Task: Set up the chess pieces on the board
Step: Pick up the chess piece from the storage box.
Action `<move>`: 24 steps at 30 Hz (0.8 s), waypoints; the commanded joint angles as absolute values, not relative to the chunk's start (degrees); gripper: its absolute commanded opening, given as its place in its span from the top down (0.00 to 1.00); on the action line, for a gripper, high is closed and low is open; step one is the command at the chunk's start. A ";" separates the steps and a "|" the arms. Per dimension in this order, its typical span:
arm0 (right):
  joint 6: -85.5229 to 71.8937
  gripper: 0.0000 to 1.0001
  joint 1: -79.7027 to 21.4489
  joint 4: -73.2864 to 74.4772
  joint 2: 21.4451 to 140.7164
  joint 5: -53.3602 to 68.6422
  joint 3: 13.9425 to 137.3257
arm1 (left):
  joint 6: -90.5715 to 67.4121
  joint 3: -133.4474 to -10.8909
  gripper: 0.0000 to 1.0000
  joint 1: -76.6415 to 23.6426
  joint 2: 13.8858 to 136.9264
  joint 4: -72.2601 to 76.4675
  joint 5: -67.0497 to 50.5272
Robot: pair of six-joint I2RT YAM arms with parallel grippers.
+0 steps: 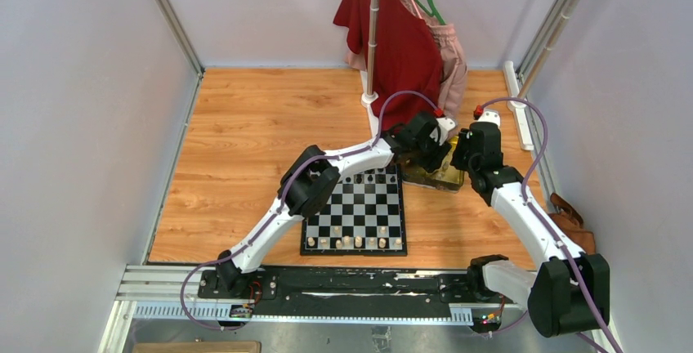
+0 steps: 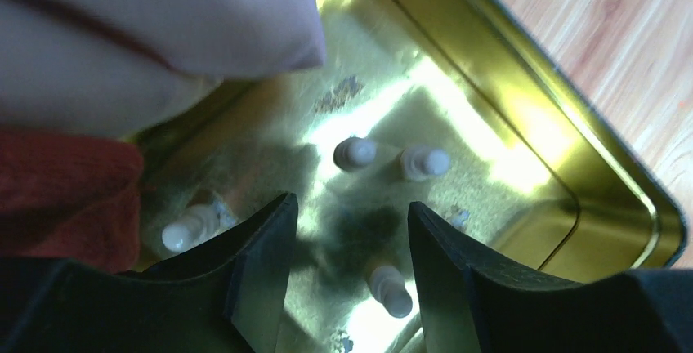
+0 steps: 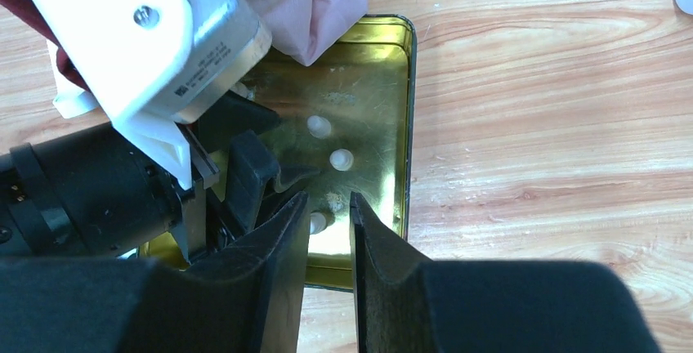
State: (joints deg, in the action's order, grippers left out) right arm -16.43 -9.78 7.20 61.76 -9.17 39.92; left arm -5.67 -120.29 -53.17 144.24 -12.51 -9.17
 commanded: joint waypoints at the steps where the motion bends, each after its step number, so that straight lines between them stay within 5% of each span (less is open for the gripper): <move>1: -15.70 0.71 -10.26 6.32 61.65 -8.40 40.08 | -3.98 -116.79 0.43 -53.03 140.32 -10.54 -7.29; 24: -15.74 0.74 -10.28 4.83 63.95 -8.09 40.42 | -5.18 -123.45 0.48 -52.65 145.38 -8.46 -7.86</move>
